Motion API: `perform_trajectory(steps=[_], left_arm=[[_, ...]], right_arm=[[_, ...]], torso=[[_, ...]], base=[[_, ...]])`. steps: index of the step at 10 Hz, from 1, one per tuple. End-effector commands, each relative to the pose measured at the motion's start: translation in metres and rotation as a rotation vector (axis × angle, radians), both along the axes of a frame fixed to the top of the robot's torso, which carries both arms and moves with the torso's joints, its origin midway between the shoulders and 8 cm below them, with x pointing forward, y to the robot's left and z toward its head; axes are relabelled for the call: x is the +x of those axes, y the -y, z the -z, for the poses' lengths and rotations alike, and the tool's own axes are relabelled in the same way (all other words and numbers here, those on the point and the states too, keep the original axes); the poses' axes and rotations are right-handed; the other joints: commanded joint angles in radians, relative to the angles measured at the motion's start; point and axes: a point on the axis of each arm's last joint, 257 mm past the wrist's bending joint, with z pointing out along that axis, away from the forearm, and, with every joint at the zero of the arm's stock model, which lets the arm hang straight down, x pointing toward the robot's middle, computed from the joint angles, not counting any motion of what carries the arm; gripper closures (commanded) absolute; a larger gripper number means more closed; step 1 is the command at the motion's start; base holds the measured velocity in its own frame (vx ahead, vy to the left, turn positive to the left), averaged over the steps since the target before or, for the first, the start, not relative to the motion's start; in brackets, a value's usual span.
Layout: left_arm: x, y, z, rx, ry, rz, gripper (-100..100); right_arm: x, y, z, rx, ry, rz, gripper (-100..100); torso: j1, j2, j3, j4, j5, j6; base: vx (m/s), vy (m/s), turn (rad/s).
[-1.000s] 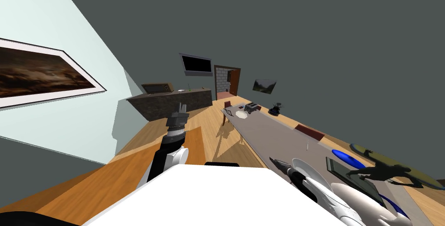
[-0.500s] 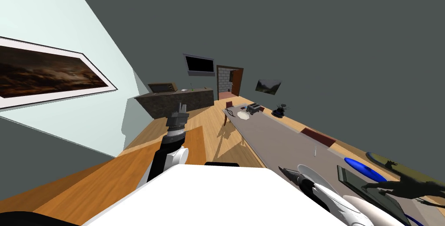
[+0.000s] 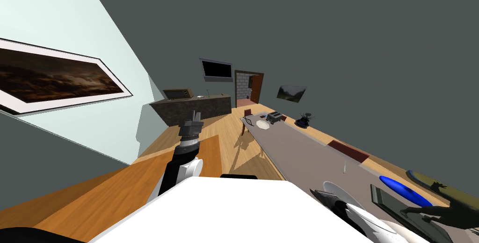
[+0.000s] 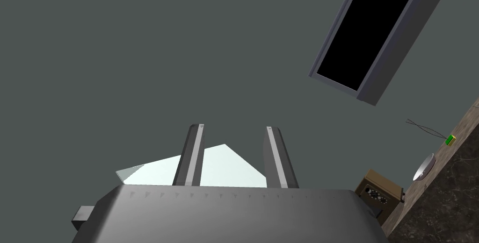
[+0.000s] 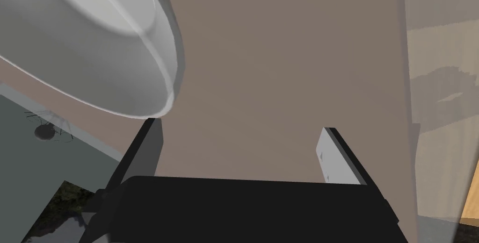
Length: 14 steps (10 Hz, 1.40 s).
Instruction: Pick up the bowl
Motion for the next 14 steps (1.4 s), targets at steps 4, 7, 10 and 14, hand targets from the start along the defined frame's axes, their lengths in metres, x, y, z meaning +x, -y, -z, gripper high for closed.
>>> perform_trajectory(steps=[4, 7, 10, 14], left_arm=[[0.0, 0.0, 0.0, 0.0, 0.0, 0.0, 0], [0.0, 0.0, 0.0, 0.0, 0.0, 0.0, 0], [0.0, 0.0, 0.0, 0.0, 0.0, 0.0, 0], [0.0, 0.0, 0.0, 0.0, 0.0, 0.0, 0]], right_arm=[[-0.033, 0.022, 0.001, -0.063, -0.096, -0.009, -100], [-0.051, 0.03, 0.003, -0.092, -0.152, -0.018, -100], [-0.059, 0.03, 0.006, -0.097, -0.177, -0.019, -100], [-0.064, 0.011, 0.025, -0.094, -0.184, 0.026, -100]], torso=[[0.001, 0.0, 0.0, 0.0, 0.0, 0.0], [0.0, 0.0, 0.0, 0.0, 0.0, 0.0], [0.0, 0.0, 0.0, 0.0, 0.0, 0.0], [-0.003, 0.003, 0.002, 0.001, -0.001, 0.0]], base=[[0.006, -0.03, 0.041], [0.004, -0.034, 0.035], [0.001, -0.024, 0.015], [-0.034, -0.064, 0.119]])
